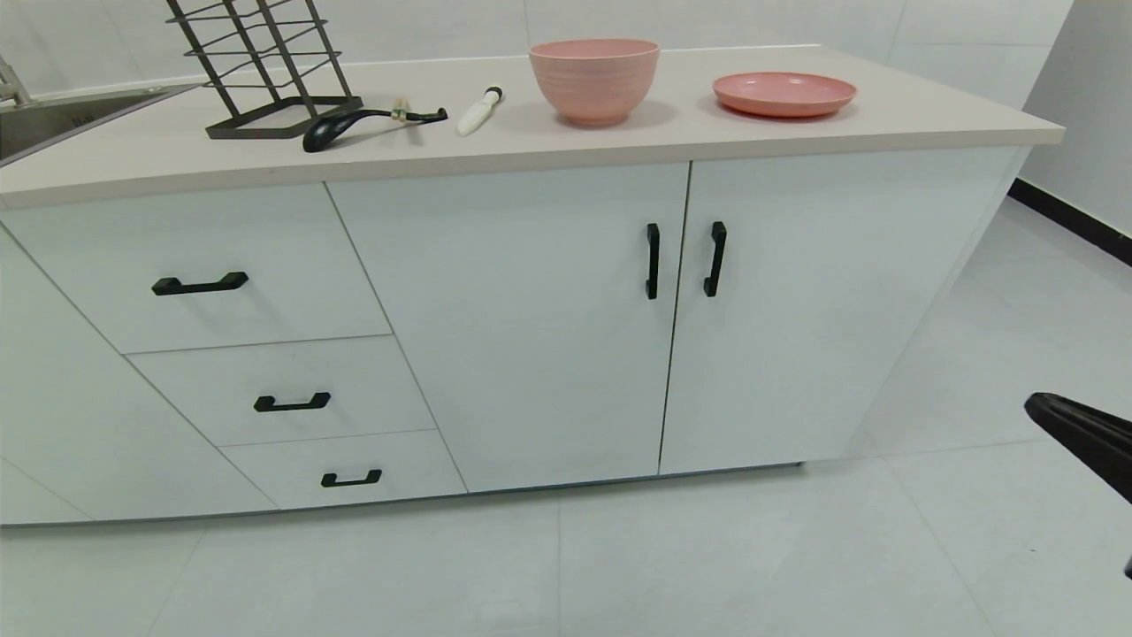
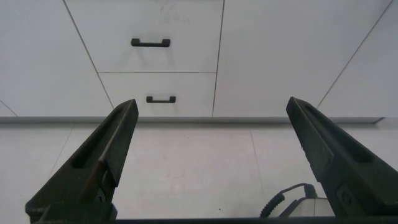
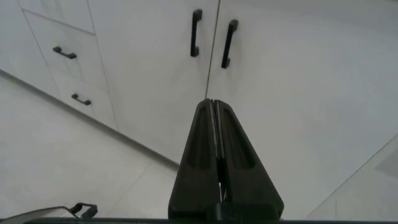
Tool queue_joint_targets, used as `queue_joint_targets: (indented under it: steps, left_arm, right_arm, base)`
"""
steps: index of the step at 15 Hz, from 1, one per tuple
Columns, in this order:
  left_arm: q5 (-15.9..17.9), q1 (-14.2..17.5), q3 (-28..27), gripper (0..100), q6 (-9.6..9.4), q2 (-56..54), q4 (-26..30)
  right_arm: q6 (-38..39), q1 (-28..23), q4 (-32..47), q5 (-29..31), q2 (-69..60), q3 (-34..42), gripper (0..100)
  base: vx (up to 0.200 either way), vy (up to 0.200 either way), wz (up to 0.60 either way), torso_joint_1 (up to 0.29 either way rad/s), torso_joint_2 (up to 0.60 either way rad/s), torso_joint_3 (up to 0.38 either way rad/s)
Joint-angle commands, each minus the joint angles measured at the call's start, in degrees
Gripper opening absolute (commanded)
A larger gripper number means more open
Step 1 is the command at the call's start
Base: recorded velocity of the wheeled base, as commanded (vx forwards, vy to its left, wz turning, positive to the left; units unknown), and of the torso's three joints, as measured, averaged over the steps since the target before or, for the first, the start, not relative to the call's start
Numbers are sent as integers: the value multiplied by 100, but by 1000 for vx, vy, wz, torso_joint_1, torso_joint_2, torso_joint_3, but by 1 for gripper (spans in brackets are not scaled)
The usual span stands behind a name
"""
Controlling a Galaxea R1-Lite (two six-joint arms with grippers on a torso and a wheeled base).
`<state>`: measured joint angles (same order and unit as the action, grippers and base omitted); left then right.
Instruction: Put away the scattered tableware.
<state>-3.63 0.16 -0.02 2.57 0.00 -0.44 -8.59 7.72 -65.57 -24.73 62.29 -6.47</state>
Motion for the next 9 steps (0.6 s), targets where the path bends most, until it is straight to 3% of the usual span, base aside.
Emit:
queue_joint_targets:
  steps: [1,7,8,9]
  left_arm:
    - [3,2,2,100,6,0,0]
    - [56,2,2,100,6,0,-53]
    - [126,2,2,100,-20,0,-158]
    - [170,2,2,100,-134,0,-633]
  right_arm:
    - [-19,37,-351,-128,1303,-258,0]
    - [-99,802,-773,-374,2823,-1102,0]
    - [-116,810,-782,-374,2938,-1190,0]
    - [-125,810,-825,-374,3192,-1321,0]
  base:
    - [0,0,0,0,0,0]
    - [0,0,0,0,0,0]
    - [0,0,0,0,0,0]
    - [0,0,0,0,0,0]
